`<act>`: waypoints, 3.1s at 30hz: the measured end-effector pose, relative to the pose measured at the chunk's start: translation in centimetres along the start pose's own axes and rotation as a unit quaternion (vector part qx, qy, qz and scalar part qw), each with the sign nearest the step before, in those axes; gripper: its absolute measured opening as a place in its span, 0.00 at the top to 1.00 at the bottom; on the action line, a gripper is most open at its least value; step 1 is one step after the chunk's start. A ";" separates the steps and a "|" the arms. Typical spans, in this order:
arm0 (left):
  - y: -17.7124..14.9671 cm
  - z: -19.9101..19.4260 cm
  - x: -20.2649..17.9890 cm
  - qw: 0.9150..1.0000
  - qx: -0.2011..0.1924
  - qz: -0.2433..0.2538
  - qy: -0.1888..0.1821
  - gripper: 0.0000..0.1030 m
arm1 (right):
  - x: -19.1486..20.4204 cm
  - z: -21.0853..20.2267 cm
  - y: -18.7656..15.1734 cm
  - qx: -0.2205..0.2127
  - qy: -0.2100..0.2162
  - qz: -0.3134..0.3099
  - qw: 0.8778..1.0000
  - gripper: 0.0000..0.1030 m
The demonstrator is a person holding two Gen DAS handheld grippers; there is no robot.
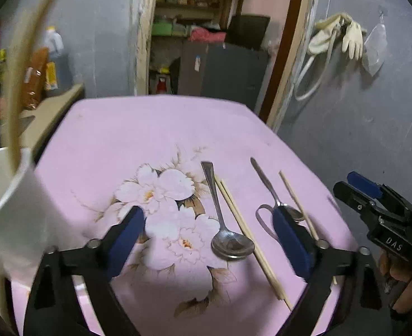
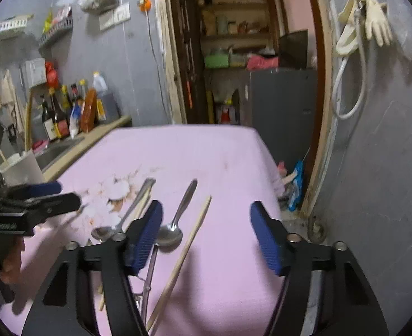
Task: Organize utensils
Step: 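Move both tools back over the utensils on the table, then grasp a metal spoon handle with the left tool while the right tool grasps a chopstick, then lift the spoon and chopstick and carry them toward the white caddy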
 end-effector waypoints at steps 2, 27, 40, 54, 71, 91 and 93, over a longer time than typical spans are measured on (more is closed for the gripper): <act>0.0 1.2 0.0 1.000 0.021 0.006 -0.001 0.35 | 0.1 0.7 -0.5 0.020 0.003 0.001 1.000 0.50; -1.1 9.2 0.4 0.988 0.124 0.087 0.021 0.87 | -0.2 5.6 -3.0 0.133 0.010 -0.006 0.991 0.81; -2.8 5.8 1.2 0.990 0.128 0.065 0.013 0.96 | 0.0 7.9 -2.8 0.162 0.004 -0.011 0.987 0.84; -3.3 4.3 0.0 0.983 0.170 0.070 -0.014 0.95 | 0.7 5.8 -3.0 0.174 0.028 -0.012 0.984 0.97; -3.7 0.5 0.4 0.993 0.103 0.033 -0.050 0.98 | 2.9 0.8 -2.0 0.063 0.078 0.055 0.993 0.97; -3.3 -9.1 0.1 0.997 -0.070 0.025 -0.004 1.00 | 7.3 -3.9 -0.7 -0.070 0.115 0.072 0.988 0.97; -3.0 -9.9 0.3 0.995 -0.097 0.019 0.009 1.00 | 8.1 -4.3 -0.3 -0.093 0.115 0.074 0.986 0.97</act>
Point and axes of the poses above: each gripper's, at about its wrist camera, not at the fingertips, and z roughly the way its jaws point, x to its left, y to its top, the point moved 5 cm from there along z, roughly the way its jaws point, and after that the axes turned 13 degrees about -x, right-handed, at the moved point
